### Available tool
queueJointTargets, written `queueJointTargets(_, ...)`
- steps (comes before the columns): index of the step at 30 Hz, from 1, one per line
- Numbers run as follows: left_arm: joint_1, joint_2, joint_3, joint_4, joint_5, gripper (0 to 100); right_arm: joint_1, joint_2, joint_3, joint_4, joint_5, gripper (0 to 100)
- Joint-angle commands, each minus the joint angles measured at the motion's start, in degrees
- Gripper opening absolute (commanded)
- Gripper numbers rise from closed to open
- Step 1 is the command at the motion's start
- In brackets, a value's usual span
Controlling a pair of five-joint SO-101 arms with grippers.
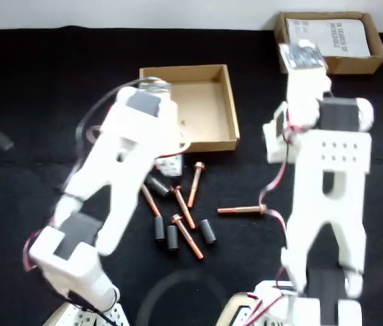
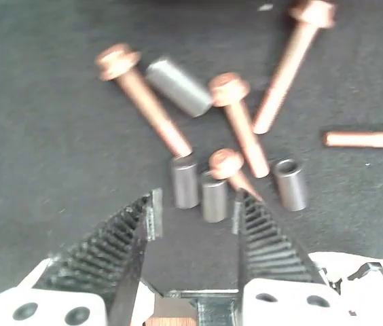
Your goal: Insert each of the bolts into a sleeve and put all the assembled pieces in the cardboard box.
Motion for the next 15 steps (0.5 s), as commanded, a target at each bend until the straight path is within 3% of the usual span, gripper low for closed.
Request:
queueJointTargets(1,5.2,5.0,-7.3,0.6,0.4,17,2.6,-12.1,9.4,-1.4,2.2,0.8)
queueJointTargets(9,8.1,18.0,-18.6,0.5,-0.1,17,10.8,-31.4,30.8,-6.1,8.8,0.8)
queueJointTargets(15,8.2,28.8,-28.6,0.5,-3.3,17,15.3,-40.2,38.5,-6.1,13.0,0.8)
